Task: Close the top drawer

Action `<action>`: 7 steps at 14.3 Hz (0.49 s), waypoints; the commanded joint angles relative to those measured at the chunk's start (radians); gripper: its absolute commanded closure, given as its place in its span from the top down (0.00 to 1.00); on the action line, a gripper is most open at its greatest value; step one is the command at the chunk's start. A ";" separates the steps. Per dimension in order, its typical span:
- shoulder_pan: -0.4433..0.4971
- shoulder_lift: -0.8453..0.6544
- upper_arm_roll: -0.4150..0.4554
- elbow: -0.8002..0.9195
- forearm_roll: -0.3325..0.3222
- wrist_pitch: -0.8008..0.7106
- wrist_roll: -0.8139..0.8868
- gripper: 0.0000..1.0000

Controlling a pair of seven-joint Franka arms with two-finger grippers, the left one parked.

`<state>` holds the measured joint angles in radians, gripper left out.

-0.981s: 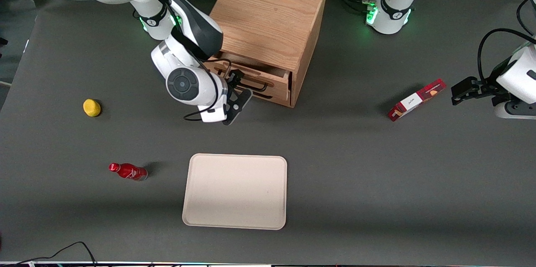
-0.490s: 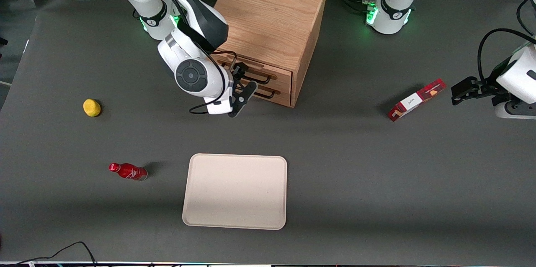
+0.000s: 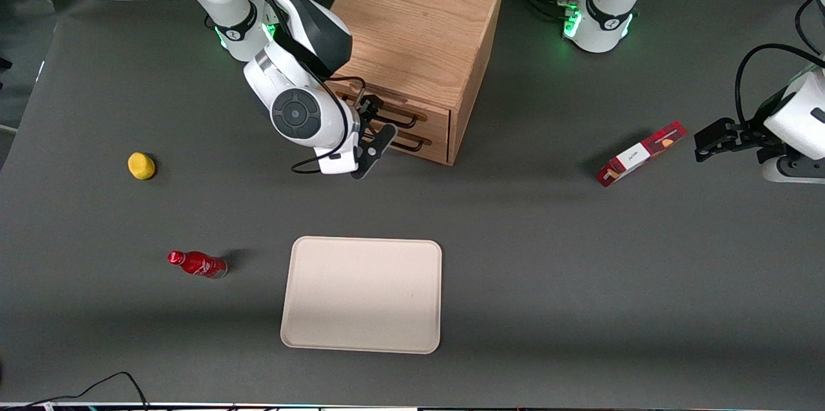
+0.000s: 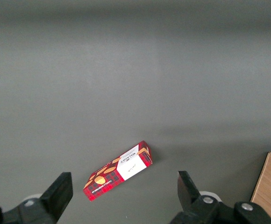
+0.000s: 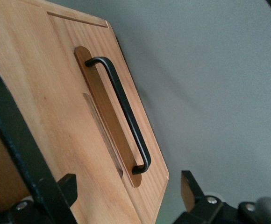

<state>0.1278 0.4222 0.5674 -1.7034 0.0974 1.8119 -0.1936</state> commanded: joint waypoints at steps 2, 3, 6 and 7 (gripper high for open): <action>0.018 -0.031 0.016 -0.024 0.028 -0.046 0.046 1.00; 0.015 -0.037 0.014 -0.021 0.028 -0.054 0.045 1.00; 0.012 -0.040 0.011 0.001 0.065 -0.071 0.045 1.00; 0.012 -0.040 0.011 0.002 0.067 -0.071 0.045 1.00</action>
<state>0.1275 0.4165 0.5679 -1.6941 0.1074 1.7893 -0.1765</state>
